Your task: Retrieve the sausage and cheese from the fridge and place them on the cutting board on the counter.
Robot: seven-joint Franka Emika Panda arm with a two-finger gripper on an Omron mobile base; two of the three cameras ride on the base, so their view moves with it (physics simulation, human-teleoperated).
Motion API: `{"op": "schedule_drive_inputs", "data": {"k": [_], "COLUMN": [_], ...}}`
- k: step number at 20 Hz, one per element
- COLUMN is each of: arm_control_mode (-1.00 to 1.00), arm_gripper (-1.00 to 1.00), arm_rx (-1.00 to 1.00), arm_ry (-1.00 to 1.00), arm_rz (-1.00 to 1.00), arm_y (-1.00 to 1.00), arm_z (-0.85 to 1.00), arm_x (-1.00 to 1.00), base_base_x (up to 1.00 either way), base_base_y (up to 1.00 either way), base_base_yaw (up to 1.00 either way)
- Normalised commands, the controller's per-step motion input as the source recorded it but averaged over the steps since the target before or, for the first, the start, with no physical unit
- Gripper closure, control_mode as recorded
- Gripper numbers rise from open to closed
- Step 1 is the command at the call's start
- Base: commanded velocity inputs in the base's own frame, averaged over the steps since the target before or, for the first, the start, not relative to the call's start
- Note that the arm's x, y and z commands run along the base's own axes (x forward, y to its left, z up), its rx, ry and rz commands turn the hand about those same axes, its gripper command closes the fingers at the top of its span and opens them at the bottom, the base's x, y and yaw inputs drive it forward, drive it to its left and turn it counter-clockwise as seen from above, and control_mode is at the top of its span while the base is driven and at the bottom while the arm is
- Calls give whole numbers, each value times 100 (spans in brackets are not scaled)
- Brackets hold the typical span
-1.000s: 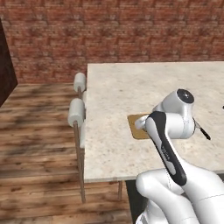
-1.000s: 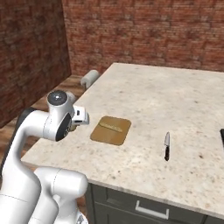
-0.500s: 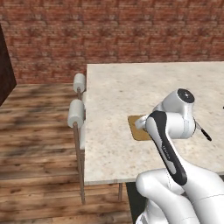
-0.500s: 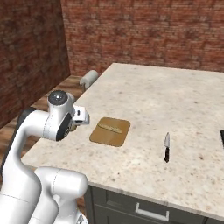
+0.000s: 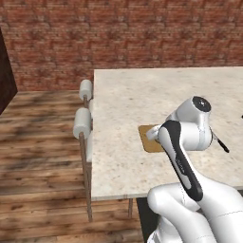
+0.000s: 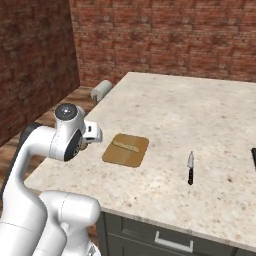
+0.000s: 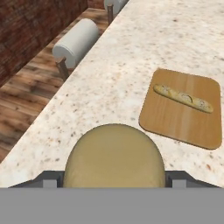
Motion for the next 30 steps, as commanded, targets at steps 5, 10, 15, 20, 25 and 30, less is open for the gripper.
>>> {"op": "schedule_drive_inputs", "data": {"k": [5,10,15,20,25,30], "arm_control_mode": [-100,-100,-100,-100,-100,-100], "arm_gripper": [100,100,100,100,100,100], "arm_rx": [0,0,-1,-1,0,0], "arm_ry": [0,0,1,13,1,0], "arm_rz": [0,0,0,1,0,1], "arm_y": [0,0,0,-43,-50,-18], "arm_z": [0,0,-4,-28,-30,-41], "arm_x": [0,0,7,76,72,48], "base_base_x": [0,0,0,0,0,0], "base_base_y": [0,0,0,0,0,0], "base_base_yaw": [0,0,0,0,0,0]}}
